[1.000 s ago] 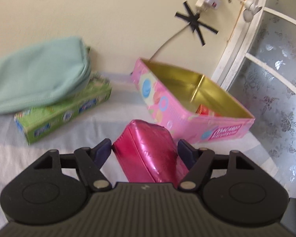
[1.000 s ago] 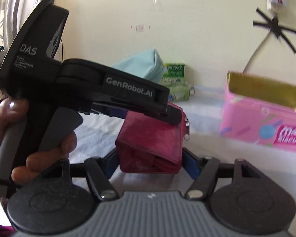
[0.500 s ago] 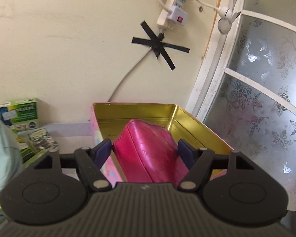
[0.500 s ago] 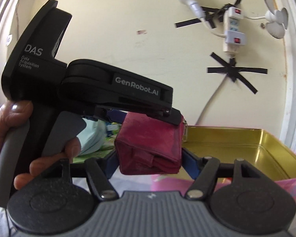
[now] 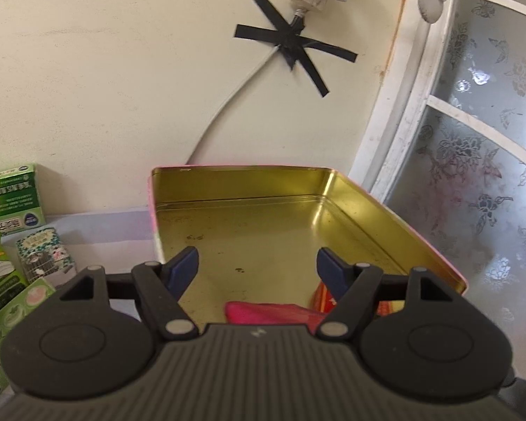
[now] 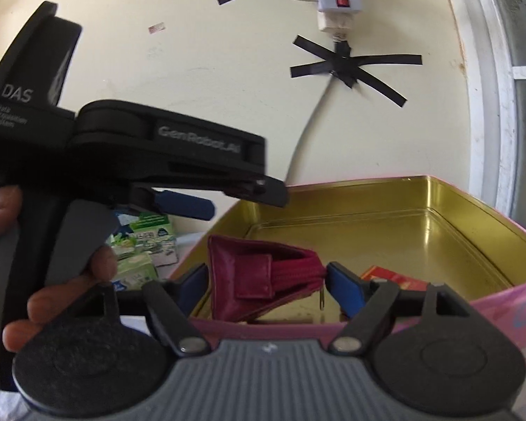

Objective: Organize objects
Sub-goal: 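Carry the pink wallet into the pink tin and open the left gripper, then withdraw the left gripper from the pink tin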

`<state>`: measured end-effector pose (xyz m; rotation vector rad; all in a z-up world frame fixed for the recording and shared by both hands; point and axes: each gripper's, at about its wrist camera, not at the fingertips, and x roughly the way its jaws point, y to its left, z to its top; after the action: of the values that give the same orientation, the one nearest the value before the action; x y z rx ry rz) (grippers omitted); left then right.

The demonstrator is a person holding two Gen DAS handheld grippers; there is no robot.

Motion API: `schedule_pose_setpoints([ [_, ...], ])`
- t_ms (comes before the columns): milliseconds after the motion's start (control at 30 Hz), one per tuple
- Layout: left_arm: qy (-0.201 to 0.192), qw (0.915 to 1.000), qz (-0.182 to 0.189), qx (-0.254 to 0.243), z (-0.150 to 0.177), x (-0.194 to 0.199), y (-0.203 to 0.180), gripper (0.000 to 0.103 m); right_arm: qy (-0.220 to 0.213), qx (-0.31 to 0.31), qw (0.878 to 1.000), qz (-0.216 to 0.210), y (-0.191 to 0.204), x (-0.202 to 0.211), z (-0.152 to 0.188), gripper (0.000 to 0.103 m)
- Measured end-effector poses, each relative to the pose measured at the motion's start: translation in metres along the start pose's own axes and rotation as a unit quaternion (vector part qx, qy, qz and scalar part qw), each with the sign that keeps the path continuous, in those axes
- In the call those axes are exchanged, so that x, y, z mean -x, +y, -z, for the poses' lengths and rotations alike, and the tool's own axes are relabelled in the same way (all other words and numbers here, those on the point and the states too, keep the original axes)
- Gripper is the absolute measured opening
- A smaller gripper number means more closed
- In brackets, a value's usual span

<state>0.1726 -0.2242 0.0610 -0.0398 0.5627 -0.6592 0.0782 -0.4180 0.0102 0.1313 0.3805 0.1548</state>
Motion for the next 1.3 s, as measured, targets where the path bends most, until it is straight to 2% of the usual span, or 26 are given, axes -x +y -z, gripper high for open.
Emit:
schedule_pose_setpoints([
  [200, -0.001, 0.9987, -0.052, 0.003, 0.007, 0.015, 0.011, 0.076, -0.014, -0.010, 1.000, 0.000, 0.001, 0.009, 0.003, 0.076],
  [333, -0.007, 0.9975, -0.070, -0.002, 0.017, 0.036, 0.014, 0.077, -0.031, -0.028, 0.999, 0.002, -0.002, 0.015, 0.000, 0.076],
  [433, -0.011, 0.9960, -0.088, -0.012, 0.028, 0.055, 0.014, 0.080, -0.038, -0.060, 0.997, -0.006, -0.011, 0.023, 0.005, 0.076],
  [600, 0.000, 0.9917, -0.124, -0.033, 0.055, 0.079, 0.018, 0.084, -0.051, -0.077, 0.996, -0.016, -0.011, 0.044, 0.017, 0.076],
  [900, 0.022, 0.9863, -0.159, -0.040, 0.092, 0.099, 0.033, 0.084, -0.019, -0.141, 0.990, -0.007, -0.002, 0.075, 0.046, 0.078],
  [1100, 0.024, 0.9845, -0.170, -0.036, 0.108, 0.111, 0.042, 0.084, 0.012, -0.139, 0.990, -0.003, 0.017, 0.074, 0.065, 0.078],
  [1300, 0.027, 0.9841, -0.172, -0.037, 0.124, 0.117, 0.047, 0.084, 0.016, -0.128, 0.992, 0.007, 0.029, 0.072, 0.069, 0.078],
])
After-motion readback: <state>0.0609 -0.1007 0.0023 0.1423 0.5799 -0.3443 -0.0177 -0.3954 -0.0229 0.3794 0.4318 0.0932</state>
